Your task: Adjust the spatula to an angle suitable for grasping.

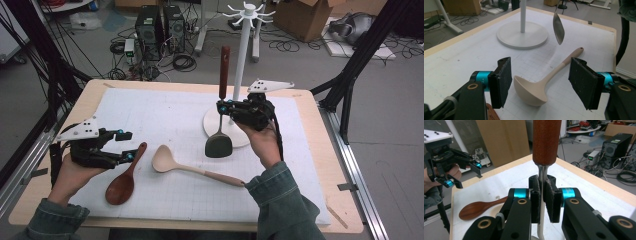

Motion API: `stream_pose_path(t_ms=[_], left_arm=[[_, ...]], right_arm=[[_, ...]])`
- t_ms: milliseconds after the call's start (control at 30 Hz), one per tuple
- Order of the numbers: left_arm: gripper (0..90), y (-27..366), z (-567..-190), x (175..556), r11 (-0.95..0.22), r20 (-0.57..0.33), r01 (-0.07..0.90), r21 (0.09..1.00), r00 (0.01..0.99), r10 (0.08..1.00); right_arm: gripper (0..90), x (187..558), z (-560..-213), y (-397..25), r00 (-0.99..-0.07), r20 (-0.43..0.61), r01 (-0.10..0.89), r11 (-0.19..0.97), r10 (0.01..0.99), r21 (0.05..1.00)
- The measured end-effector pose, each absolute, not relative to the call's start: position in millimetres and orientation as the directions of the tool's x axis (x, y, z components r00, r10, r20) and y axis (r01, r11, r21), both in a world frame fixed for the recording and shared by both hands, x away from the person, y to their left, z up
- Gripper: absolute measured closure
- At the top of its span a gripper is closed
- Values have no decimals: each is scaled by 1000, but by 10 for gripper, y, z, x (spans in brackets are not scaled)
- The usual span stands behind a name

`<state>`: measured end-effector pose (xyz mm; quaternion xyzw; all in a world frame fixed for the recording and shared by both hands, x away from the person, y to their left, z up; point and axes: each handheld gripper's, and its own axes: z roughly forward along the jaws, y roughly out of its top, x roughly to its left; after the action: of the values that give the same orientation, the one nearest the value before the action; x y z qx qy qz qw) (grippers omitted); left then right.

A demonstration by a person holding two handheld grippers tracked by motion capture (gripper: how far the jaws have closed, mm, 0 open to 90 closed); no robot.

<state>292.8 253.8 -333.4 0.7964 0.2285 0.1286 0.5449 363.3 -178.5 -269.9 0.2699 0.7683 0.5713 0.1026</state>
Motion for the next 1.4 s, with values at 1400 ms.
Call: stream_pose_path(t_ms=[1400], left_arm=[[329, 2576, -3446, 2894, -305, -44, 233, 924, 853, 520]], right_arm=[[842, 3791, -2259, -2211, -788, 95, 258, 186, 609, 948]])
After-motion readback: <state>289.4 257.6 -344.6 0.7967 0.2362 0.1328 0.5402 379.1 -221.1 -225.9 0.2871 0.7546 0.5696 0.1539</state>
